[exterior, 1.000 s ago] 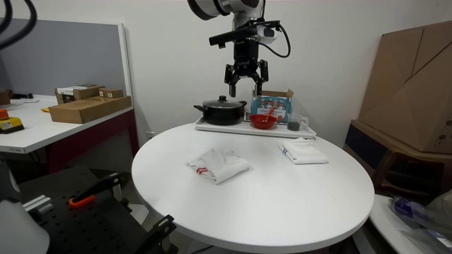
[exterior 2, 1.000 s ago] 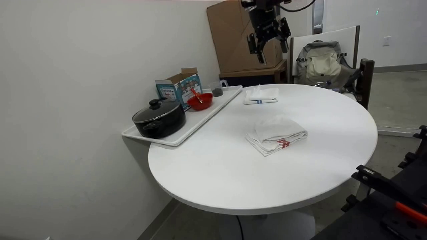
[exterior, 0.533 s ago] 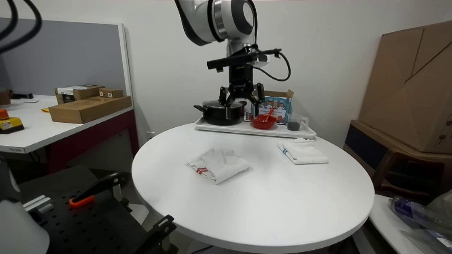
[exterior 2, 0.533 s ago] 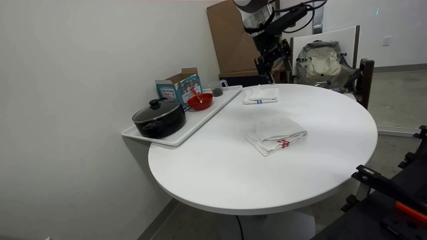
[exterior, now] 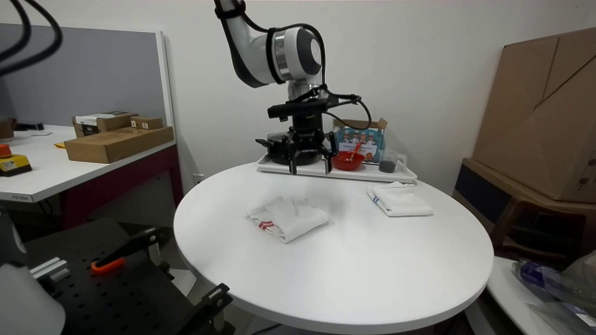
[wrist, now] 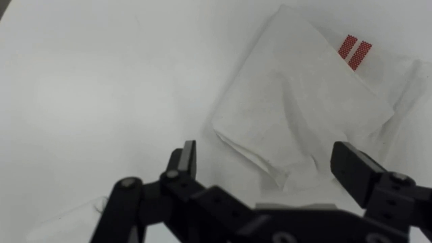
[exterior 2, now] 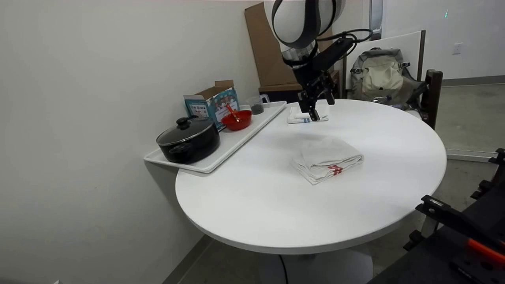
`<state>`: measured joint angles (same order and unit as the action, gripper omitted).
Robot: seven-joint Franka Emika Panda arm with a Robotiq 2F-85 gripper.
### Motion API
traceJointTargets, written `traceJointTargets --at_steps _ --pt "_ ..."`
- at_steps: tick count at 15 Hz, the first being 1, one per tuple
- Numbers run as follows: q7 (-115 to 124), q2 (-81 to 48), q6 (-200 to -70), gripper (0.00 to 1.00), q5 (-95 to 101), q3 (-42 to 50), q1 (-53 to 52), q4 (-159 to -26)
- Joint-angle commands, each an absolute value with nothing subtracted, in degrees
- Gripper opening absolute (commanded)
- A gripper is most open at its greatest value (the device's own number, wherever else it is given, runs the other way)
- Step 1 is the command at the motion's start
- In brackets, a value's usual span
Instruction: Use the red and white towel to wipe the tabletop
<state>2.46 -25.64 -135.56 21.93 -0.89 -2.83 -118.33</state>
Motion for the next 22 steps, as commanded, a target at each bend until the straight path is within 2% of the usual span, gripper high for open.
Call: traceJointTargets --at_steps 1,20,21,22 --pt "0.0 -28.3 -137.8 1.0 22.5 0.2 -3.8 -117.6" --pt "-2.2 -41.6 -141.1 1.0 24.1 2.6 -8.6 -112.7" --pt "-2.3 -41.8 -141.0 0.75 24.1 2.6 -8.9 -112.7" --pt "-2.6 -42.1 -140.5 0.74 24.1 2.5 -9.0 -112.6"
